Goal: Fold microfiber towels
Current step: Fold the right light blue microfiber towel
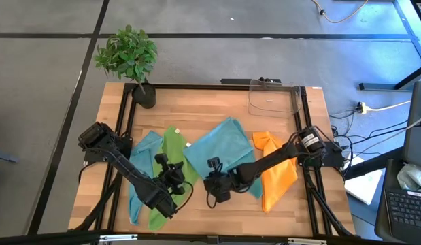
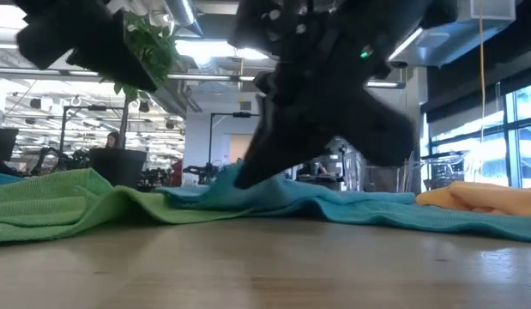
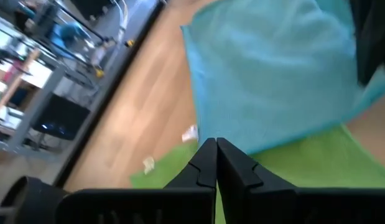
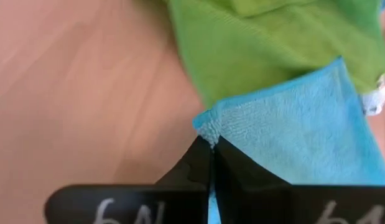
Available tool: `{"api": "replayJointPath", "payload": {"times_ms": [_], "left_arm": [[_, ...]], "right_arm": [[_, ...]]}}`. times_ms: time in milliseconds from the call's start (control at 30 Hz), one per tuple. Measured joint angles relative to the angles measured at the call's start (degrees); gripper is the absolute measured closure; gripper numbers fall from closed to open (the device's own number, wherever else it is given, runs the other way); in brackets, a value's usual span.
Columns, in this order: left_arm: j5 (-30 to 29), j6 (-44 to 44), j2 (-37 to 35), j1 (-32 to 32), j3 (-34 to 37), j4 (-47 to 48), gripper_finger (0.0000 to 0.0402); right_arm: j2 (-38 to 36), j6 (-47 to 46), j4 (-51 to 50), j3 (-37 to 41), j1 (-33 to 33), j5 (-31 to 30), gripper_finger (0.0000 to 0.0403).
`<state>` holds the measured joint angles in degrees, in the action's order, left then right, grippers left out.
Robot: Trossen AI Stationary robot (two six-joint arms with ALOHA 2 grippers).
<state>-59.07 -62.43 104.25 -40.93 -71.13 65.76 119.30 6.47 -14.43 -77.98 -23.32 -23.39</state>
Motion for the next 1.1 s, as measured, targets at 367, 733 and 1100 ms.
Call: {"api": "replayJointPath", "payload": {"times_ms": [367,733,1100], "left_arm": [[11.0,13.1,0.0,-0.1,0.0,-7.8,0.0401],[15.7,24.2,0.0,-0.8,0.0,-22.3,0.0401],[18.2,45.6,0.0,-1.4,0.0,-40.7,0.0378]], "right_arm": [[-1.2,-7.7,-16.3,-0.2,-4.0,1.1,0.0392],[-9.7,-13.3,-20.3,-0.1,-9.4,4.1,0.0392],[-13.5,-17.2,-19.1,-0.2,-9.7,1.5,0.0394]]}}
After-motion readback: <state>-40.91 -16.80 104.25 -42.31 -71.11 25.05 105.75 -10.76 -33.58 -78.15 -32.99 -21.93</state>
